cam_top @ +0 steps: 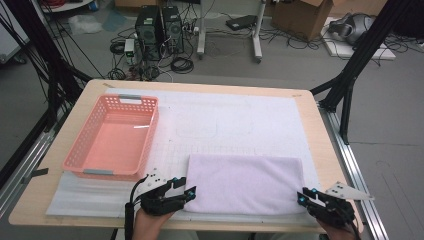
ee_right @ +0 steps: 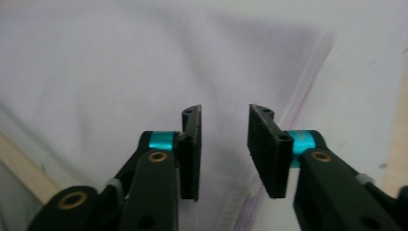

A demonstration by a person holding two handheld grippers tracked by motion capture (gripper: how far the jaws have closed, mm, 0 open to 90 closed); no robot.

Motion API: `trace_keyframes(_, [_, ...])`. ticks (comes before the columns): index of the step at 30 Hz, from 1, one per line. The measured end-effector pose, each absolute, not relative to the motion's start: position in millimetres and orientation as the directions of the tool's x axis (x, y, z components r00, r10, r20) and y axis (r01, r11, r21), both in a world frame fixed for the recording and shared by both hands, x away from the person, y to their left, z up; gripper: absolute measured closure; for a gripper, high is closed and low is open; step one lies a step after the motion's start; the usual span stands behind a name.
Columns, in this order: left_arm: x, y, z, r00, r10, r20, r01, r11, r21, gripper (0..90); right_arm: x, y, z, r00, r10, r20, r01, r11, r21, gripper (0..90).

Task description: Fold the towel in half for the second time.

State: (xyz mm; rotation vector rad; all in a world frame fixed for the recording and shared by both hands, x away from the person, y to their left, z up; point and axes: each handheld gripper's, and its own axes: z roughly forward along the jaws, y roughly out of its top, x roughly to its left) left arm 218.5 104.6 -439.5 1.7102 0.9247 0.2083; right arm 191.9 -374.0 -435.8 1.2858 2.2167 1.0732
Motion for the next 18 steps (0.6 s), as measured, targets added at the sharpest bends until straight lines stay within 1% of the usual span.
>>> trace_keyframes(1, [219.0,105.1,-439.9,0.675,0.670,-0.310,0.470,-0.066,0.880,47.3,191.3,-375.2,-439.8,-0.523,0.852,0.029,0.587,0.336,0.737,73.4])
trace_keyframes(4, [221.0,106.6,-440.6,0.673,0.673,-0.308,0.470,-0.068,0.880,46.9,183.6,-384.3,-437.5,-0.516,0.856,0.002,0.581,0.348,0.736,74.8])
trace_keyframes(6, [224.3,106.6,-441.4,0.667,0.677,-0.310,0.475,-0.066,0.878,46.2,181.9,-390.3,-435.5,-0.502,0.865,0.017,0.587,0.326,0.741,73.0])
trace_keyframes(10, [234.1,104.9,-440.5,0.666,0.676,-0.316,0.482,-0.065,0.874,45.7,188.2,-392.2,-423.8,-0.503,0.863,0.050,0.523,0.258,0.812,72.4])
trace_keyframes(12, [237.5,103.3,-440.9,0.665,0.675,-0.319,0.486,-0.066,0.872,45.7,197.0,-387.1,-421.4,-0.521,0.852,0.060,0.504,0.250,0.827,72.5])
trace_keyframes(15, [242.3,102.0,-441.7,0.665,0.679,-0.312,0.486,-0.076,0.871,45.8,218.0,-373.9,-421.6,-0.559,0.828,0.041,0.494,0.292,0.819,73.0])
trace_keyframes(18, [248.9,100.7,-441.7,0.660,0.684,-0.312,0.488,-0.074,0.870,45.7,247.7,-359.5,-425.0,-0.594,0.803,0.051,0.492,0.313,0.812,73.1])
